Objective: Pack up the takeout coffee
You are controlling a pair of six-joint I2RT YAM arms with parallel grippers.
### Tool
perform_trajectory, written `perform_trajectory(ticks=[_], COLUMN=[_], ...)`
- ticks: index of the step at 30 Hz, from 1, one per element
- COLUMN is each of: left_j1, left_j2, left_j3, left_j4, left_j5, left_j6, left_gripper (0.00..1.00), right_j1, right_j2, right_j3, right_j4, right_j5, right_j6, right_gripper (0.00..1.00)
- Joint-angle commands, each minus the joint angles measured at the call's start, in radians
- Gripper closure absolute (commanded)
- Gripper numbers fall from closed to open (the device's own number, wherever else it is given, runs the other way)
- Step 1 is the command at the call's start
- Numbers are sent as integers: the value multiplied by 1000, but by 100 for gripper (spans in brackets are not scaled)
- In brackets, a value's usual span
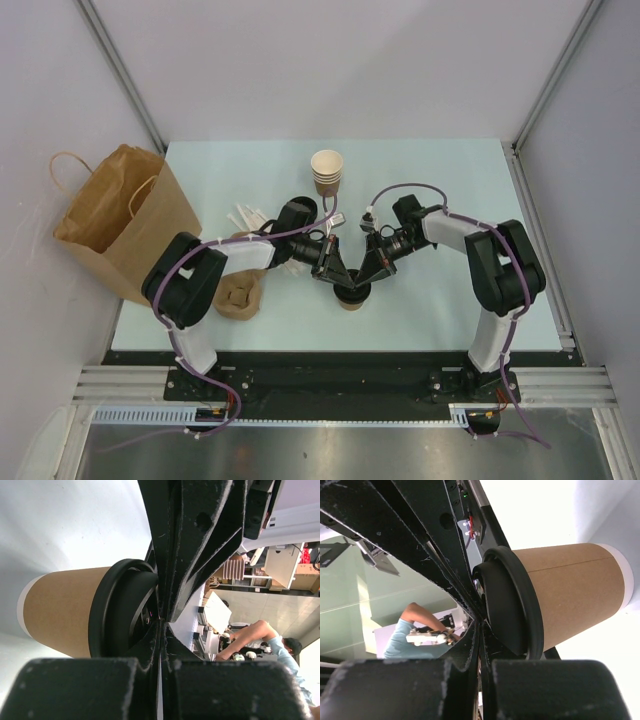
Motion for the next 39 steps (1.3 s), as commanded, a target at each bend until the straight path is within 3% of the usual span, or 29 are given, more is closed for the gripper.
perform_trajectory(ticks=[1,18,25,39], left_j1=[1,-16,-56,-97], left_j2=[34,-196,-258,-189], left_j3=[-35,-11,-121,-117], left_j4=[-10,125,139,87], left_j5=[-187,-33,-82,-150], left_j6=[58,-68,-82,-55], left_gripper=[100,100,100,100], right_j1=[42,55,55,49], right_j2=[8,-224,-204,-108], right_j3=[-42,-39,-39,-39], right_j4=[78,148,171,180], right_j5=[274,37,93,150], right_j6=[-56,48,86,77], right_gripper=[100,95,95,96])
